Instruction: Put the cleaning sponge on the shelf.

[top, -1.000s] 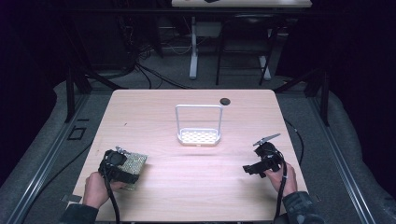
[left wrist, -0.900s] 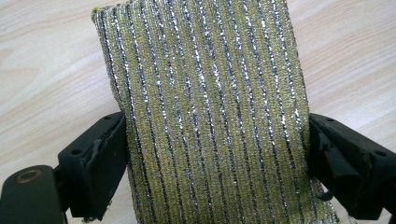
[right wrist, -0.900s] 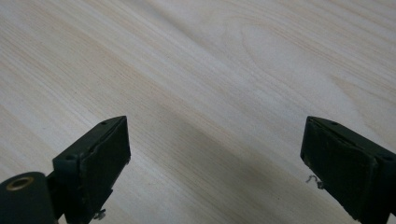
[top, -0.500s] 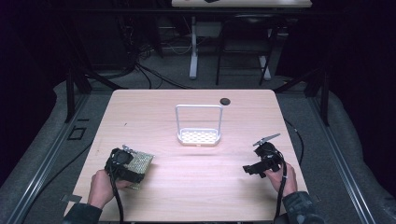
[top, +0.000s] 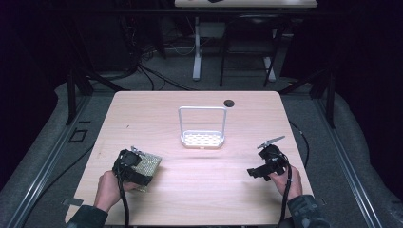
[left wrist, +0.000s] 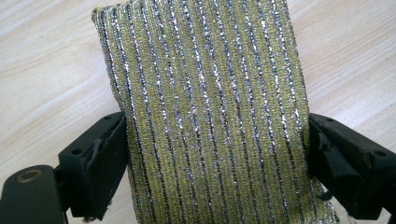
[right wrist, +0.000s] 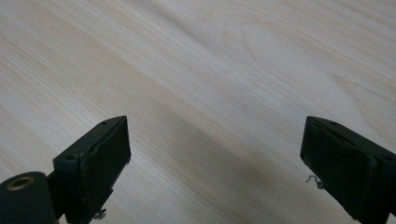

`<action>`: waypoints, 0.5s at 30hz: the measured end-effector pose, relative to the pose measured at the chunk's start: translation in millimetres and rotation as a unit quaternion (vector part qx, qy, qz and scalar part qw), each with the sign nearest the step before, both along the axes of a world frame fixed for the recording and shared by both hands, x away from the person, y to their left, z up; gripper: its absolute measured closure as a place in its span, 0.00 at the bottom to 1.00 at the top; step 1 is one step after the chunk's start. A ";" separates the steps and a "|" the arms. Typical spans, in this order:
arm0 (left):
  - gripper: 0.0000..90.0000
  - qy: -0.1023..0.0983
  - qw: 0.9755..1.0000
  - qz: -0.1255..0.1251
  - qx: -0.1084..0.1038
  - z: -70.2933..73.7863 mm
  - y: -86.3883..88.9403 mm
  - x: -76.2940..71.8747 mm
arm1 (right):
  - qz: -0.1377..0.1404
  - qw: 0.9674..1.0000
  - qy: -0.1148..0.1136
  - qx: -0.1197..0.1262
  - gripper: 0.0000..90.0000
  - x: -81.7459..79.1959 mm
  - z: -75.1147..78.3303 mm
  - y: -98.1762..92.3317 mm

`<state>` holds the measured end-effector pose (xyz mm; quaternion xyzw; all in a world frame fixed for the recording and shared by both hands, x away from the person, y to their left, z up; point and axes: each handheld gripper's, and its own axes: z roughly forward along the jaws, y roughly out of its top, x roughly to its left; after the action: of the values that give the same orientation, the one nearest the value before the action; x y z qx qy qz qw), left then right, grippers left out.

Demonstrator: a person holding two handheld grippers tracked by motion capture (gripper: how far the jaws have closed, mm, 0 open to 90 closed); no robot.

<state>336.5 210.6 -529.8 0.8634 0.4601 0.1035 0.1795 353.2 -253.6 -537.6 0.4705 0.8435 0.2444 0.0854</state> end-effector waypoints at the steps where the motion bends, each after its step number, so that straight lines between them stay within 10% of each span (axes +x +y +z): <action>1: 0.12 -0.001 1.000 -0.002 -0.001 0.0 -1.0 0.6 | 0.001 1.000 0.000 -0.002 0.09 0.1 -0.1 -0.1; 15: 0.13 -0.006 1.000 -0.025 0.000 3.4 -17.7 7.1 | 0.001 1.000 0.000 0.000 0.09 0.2 -0.6 -0.2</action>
<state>343.6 193.0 -526.4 0.8739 0.4376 0.1037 0.1847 353.3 -253.7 -538.2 0.4698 0.8438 0.2447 0.0856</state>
